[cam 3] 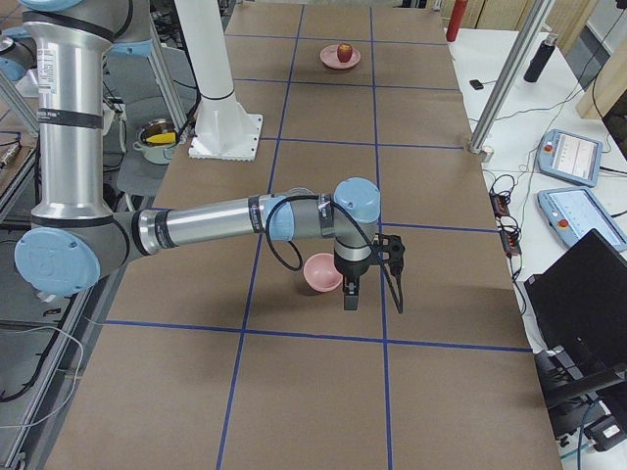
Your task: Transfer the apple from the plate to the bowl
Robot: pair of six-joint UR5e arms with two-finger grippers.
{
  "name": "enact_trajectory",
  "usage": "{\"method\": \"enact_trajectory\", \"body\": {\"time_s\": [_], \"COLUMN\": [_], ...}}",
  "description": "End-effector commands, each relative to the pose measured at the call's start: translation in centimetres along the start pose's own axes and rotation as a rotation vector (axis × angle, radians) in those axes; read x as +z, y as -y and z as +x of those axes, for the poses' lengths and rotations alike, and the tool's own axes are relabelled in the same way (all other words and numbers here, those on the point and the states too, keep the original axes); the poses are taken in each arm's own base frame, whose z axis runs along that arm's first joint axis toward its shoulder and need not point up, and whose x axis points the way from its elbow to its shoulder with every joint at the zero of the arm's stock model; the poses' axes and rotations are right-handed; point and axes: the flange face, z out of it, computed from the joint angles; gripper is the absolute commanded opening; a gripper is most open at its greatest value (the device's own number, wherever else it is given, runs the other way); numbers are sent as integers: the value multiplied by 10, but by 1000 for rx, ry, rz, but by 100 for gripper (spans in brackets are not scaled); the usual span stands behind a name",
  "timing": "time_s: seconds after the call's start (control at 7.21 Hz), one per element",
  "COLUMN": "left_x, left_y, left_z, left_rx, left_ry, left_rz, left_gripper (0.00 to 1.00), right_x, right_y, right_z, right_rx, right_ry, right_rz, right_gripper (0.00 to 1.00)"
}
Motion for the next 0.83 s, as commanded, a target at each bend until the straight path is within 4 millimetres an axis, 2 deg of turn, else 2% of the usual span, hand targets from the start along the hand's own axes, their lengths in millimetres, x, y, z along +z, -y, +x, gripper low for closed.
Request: {"method": "enact_trajectory", "body": {"time_s": [0.0, 0.14, 0.28, 0.42, 0.69], "left_x": [14, 33, 44, 46, 43], "left_y": [3, 3, 10, 17, 22], "left_z": [20, 44, 71, 84, 88], "left_rx": [39, 82, 131, 152, 157], "left_ry": [-18, -25, -36, -41, -42], "left_rz": [-20, -57, -74, -75, -68], "left_gripper": [99, 99, 99, 99, 99], "right_x": [-1, 9, 21, 37, 92], "right_y": [19, 16, 18, 16, 14], "right_z": [-48, -48, -67, -84, -74], "right_rx": [-80, -63, -99, -154, -214], "right_ry": [94, 148, 176, 193, 232], "right_rz": [5, -26, -54, -64, -85], "right_gripper": [100, 100, 100, 100, 100]}}
